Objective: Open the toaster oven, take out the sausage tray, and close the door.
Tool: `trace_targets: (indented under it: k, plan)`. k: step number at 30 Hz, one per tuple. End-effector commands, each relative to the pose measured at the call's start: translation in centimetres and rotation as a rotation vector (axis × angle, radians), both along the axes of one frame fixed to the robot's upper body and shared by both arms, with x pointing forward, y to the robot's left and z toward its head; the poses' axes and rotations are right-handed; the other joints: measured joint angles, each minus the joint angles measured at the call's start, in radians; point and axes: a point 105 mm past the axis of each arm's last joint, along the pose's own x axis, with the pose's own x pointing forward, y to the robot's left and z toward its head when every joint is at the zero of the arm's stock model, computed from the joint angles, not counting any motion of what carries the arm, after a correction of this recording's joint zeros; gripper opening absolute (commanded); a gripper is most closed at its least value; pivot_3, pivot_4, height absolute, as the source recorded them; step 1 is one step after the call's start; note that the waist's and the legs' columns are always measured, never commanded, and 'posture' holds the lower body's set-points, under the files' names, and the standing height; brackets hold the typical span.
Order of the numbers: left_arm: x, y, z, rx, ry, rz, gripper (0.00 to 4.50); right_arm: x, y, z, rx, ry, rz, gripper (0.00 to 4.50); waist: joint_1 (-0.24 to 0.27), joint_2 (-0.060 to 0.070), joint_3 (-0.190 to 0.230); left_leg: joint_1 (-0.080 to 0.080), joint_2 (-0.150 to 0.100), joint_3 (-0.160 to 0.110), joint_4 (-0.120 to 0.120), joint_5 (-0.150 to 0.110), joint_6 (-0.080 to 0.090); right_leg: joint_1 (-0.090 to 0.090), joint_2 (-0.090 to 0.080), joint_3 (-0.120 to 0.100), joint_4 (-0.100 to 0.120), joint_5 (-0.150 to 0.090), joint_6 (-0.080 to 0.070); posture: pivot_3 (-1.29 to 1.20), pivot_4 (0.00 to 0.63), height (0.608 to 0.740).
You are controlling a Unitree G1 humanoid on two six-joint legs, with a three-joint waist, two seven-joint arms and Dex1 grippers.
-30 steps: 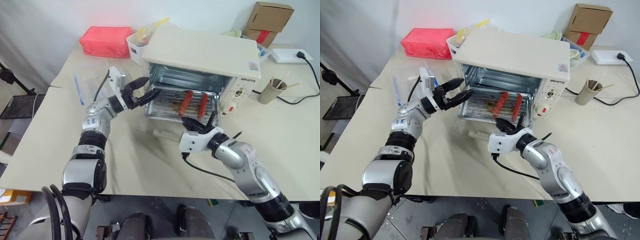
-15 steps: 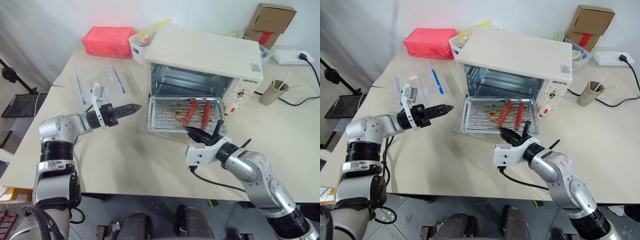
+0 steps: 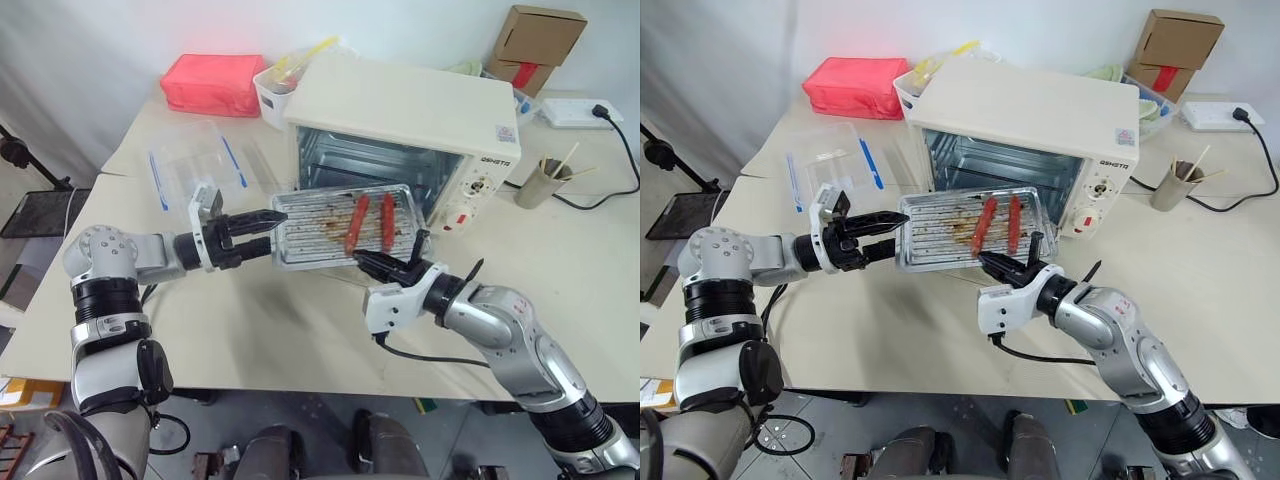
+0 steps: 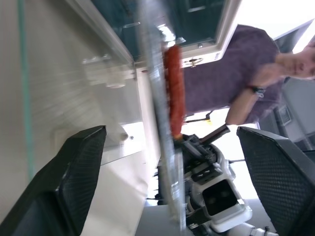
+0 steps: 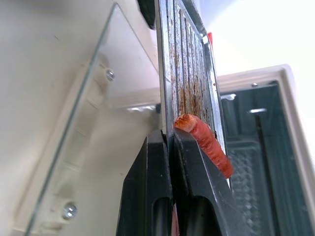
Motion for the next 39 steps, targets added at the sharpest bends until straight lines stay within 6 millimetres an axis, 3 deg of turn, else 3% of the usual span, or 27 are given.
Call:
trace_targets:
  k: [1,12,17,18,21,26,32,35,39]
  plan:
    - [-0.1,-0.3,0.6,-0.048,-0.002,-0.011,3.52,-0.5,0.8,1.4,0.028,-0.027,0.07,0.0,-0.001,0.0,0.0,0.0,0.0,0.0,0.0,0.0,0.0,0.0,0.0,0.0,0.0,0.0,0.0,0.0,0.15,0.74]
    - [-0.4,-0.6,-0.3,-0.084,0.082,-0.025,0.1,-0.3,1.6,1.7,0.046,-0.031,0.124,0.0,-0.002,0.0,0.0,0.001,0.0,0.0,0.0,0.0,0.0,0.0,0.0,0.001,0.002,0.0,0.0,0.0,0.15,0.74]
    - [-1.5,-0.1,-0.7,-0.116,0.124,-0.059,0.04,-0.4,1.4,1.6,0.109,0.035,0.124,0.0,-0.003,0.0,0.0,0.001,0.0,0.0,0.0,0.0,0.0,0.0,-0.001,0.002,0.003,0.0,0.0,0.0,0.15,0.74]
    - [-1.6,0.2,-0.9,-0.119,0.141,-0.055,0.0,-0.4,1.3,1.8,0.126,0.04,0.119,0.41,-0.003,0.0,0.0,0.002,0.0,0.0,0.0,0.0,0.0,0.0,-0.001,0.004,0.003,0.0,0.0,0.0,0.15,0.74]
    - [-2.3,0.9,-1.7,-0.103,0.178,-0.047,0.0,-1.0,1.2,1.4,0.11,0.065,0.153,1.07,-0.004,0.0,0.0,0.002,0.0,0.0,0.0,0.0,-0.001,-0.001,-0.001,0.01,0.004,0.0,0.0,0.0,0.15,0.74]
    - [-3.4,2.0,-2.1,-0.121,0.198,-0.03,0.0,-2.4,0.5,0.5,0.102,0.134,0.218,2.76,0.0,-0.001,0.0,0.003,-0.001,0.0,0.0,0.0,-0.001,0.0,-0.002,0.011,0.005,0.0,0.0,0.0,0.15,0.74]
    - [-5.0,4.4,-3.0,-0.144,0.181,0.102,0.0,-2.8,-3.1,1.1,0.191,0.154,0.198,2.76,-0.004,-0.001,0.0,0.005,-0.001,0.0,-0.001,-0.001,-0.002,0.0,-0.006,0.013,0.005,0.0,0.0,0.0,0.15,0.74]
    - [-5.7,5.4,-3.3,-0.152,0.139,0.191,0.0,-2.5,-6.0,1.1,0.271,0.192,0.167,2.16,-0.003,-0.001,0.0,0.006,0.0,0.0,-0.001,-0.001,-0.002,0.002,-0.006,0.013,0.004,0.0,-0.001,0.0,0.15,0.74]
    - [-6.6,6.5,-3.5,-0.169,0.085,0.317,0.0,-2.2,-9.0,-0.2,0.327,0.3,0.111,0.77,0.0,-0.001,0.0,0.015,0.0,0.001,-0.003,-0.001,-0.002,0.013,-0.006,0.013,-0.002,-0.001,-0.001,0.0,0.15,0.74]
